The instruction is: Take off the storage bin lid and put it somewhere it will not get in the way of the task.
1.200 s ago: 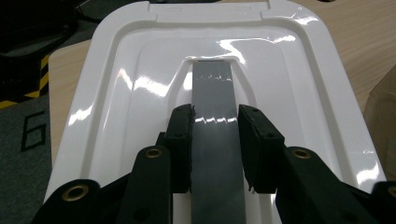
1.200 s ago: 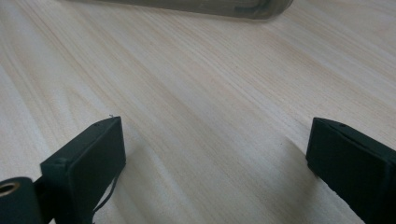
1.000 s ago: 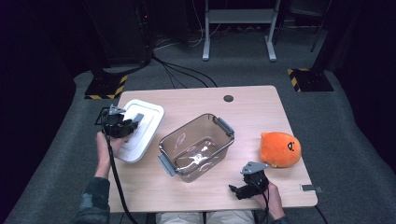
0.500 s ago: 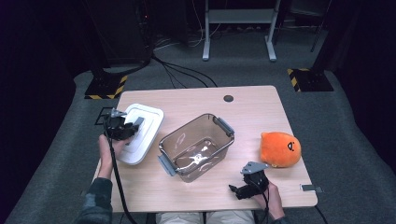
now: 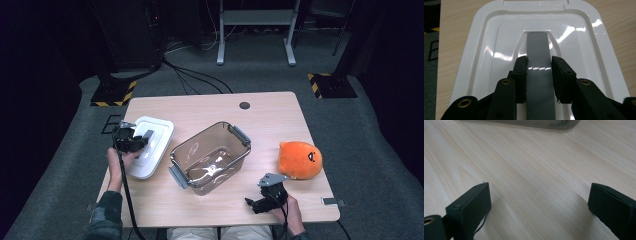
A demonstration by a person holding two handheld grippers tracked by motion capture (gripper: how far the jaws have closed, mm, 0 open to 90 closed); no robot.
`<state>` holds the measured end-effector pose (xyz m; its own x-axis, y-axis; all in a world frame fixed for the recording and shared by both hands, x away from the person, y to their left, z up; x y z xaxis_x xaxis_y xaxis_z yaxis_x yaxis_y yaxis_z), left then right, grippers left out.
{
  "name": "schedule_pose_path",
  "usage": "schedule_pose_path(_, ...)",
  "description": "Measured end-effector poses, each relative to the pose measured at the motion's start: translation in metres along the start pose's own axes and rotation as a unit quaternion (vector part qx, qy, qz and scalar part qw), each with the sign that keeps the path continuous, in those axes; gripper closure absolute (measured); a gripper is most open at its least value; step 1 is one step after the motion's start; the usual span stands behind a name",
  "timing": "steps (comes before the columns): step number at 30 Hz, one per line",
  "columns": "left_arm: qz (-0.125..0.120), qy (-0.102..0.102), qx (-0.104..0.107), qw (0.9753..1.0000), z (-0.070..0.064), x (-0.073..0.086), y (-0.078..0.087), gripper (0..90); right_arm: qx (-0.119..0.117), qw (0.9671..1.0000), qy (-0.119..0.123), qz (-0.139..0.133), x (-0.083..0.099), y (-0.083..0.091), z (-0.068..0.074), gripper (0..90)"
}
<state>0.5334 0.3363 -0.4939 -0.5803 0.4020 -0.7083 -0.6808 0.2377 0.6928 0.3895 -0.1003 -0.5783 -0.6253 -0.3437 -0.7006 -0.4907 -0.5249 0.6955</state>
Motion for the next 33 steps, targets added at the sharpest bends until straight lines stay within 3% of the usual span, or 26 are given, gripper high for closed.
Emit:
schedule_pose_path(6, 0.012, 0.008, -0.002, 0.9999, 0.002, 0.009, -0.011, 66.5, 0.0, 1.0, 0.0, 0.0, 0.0, 0.0, 0.0, 4.0)
schedule_pose_path(10, 0.017, 0.028, -0.009, 0.9994, 0.006, 0.014, -0.019, 66.5, 0.001, 1.0, 0.0, -0.001, 0.0, 0.0, 0.0, 4.0)
schedule_pose_path(22, 0.033, 0.061, -0.025, 0.9973, 0.016, 0.028, -0.032, 66.5, 0.001, 1.0, 0.0, -0.001, 0.0, 0.0, 0.0, 4.0)
schedule_pose_path(33, 0.049, 0.072, -0.032, 0.9957, 0.02, 0.042, -0.044, 66.5, 0.001, 1.0, -0.001, 0.0, 0.0, 0.0, 0.0, 4.0)
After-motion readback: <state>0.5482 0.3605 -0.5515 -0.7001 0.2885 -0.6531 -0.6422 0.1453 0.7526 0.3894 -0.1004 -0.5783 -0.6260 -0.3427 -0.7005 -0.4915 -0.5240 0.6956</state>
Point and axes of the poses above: each handheld gripper's, and its own axes: y roughly backward along the jaws, x roughly out of its underside, z roughly to its left, the point moved 7 cm from there along -y, roughly forward along the jaws, and after that the axes turned 13 degrees about -y, right-handed, at the moved point
